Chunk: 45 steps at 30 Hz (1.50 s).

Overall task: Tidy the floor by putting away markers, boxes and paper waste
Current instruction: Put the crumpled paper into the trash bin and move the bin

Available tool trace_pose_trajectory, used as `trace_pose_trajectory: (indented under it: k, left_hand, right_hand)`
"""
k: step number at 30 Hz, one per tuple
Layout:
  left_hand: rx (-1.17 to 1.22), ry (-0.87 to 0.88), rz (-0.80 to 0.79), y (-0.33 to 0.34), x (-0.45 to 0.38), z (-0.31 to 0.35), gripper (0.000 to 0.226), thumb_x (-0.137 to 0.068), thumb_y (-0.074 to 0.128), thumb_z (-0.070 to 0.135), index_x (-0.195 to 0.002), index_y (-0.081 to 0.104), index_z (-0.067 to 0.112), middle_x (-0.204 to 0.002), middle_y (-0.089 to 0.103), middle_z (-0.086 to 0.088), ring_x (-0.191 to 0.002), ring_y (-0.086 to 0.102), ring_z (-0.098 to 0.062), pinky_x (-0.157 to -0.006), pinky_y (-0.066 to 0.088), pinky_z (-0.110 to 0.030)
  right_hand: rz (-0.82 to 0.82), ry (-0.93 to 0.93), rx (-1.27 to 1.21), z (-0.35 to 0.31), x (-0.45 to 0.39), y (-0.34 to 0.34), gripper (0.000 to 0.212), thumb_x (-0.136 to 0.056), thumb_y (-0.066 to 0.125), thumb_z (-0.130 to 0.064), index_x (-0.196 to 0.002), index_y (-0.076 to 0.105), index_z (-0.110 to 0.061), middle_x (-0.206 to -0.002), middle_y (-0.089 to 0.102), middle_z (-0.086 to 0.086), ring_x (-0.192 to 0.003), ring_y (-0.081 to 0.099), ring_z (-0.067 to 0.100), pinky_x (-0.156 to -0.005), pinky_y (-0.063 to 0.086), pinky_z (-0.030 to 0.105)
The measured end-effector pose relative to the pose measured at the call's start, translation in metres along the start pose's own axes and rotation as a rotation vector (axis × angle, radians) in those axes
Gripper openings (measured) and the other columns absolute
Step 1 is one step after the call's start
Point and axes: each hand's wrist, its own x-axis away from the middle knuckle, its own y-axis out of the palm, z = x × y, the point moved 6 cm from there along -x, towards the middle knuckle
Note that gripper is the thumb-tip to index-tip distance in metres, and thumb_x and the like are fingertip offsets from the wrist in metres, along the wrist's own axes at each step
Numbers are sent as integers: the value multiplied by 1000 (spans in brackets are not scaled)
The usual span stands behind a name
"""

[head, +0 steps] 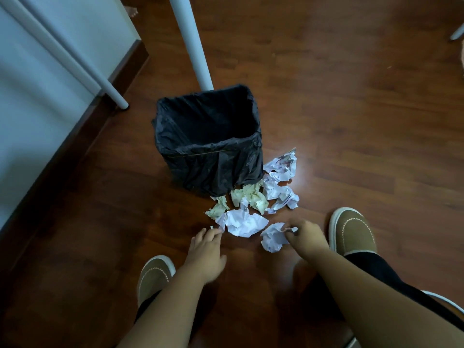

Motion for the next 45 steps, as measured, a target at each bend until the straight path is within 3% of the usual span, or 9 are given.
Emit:
trace_pose_trajectory:
  k: [5, 15, 23, 27, 31, 37, 40, 42, 45]
  left_hand:
    - [-39, 78, 199, -57, 67, -5, 71, -97, 46, 37, -157, 12, 21, -160, 9, 14, -150, 3, -18, -121, 10, -34]
    - [107, 87, 757, -204, 164, 6, 70, -90, 60, 22, -152, 29, 13, -156, 27, 4, -143, 21, -16, -114, 18, -28]
    - [218, -11, 943, -297, 133, 22, 77, -90, 60, 26, -155, 19, 15, -160, 17, 6, -147, 14, -21, -119, 22, -42]
    - [98, -8, 892, -295, 101, 27, 75, -90, 57, 29, -155, 21, 16, -162, 16, 6, -149, 8, -23, -122, 12, -44]
    - [9, 49, 821, -254, 76, 20, 61, -91, 55, 29, -149, 35, 26, -163, 7, 8, -150, -1, -25, -119, 0, -47]
    - [153, 150, 836, -181, 53, 11, 40, -87, 60, 19, -127, 57, 21, -142, 42, 2, -135, 34, -24, -109, 36, -47]
    - [128, 128, 710, -136, 31, 8, 38, -86, 59, 19, -124, 58, 22, -131, 47, 3, -125, 42, -22, -102, 40, -39]
    - [86, 91, 543, -105, 10, 3, 42, -88, 57, 23, -130, 53, 26, -135, 42, 4, -127, 39, -21, -102, 35, -35]
    - [42, -2, 243, -59, -25, -8, 57, -89, 56, 30, -143, 38, 35, -152, 22, 1, -135, 27, -25, -109, 30, -38]
  right_hand:
    - [144, 36, -135, -19, 24, -64, 31, -85, 60, -12, -58, 51, -26, -54, 51, -7, -63, 49, 23, -57, 34, 25]
    - [237, -192, -800, -150, 78, -155, 12, -86, 65, -11, -76, 67, -16, -73, 62, 8, -64, 58, 19, -63, 47, 34]
    - [252, -348, -1087, -255, 59, -191, 17, -89, 62, -2, -78, 63, -16, -72, 65, -1, -65, 59, 14, -59, 49, 24]
    - [199, -324, -1000, -260, 28, -176, 12, -86, 65, -8, -86, 68, -19, -83, 70, -2, -74, 62, 17, -69, 51, 34]
    - [111, -209, -709, -229, 2, -151, 46, -88, 64, -17, -132, 53, -24, -123, 54, -5, -102, 54, 17, -92, 48, 35]
    - [200, -6, -521, -155, -23, -132, 41, -94, 55, -17, -135, 50, -22, -135, 52, 6, -89, 63, 33, -68, 56, 44]
    - [167, 96, -392, -115, -35, -112, 36, -92, 53, -14, -129, 54, -15, -107, 53, 14, -64, 56, 22, -48, 47, 18]
    - [96, 122, -213, -92, -47, -94, 43, -88, 57, -20, -131, 54, -21, -109, 49, 14, -72, 56, 23, -66, 49, 20]
    - [-33, 107, 63, -65, -64, -63, 63, -85, 67, -28, -142, 40, -33, -136, 45, 11, -138, 32, 31, -108, 35, 39]
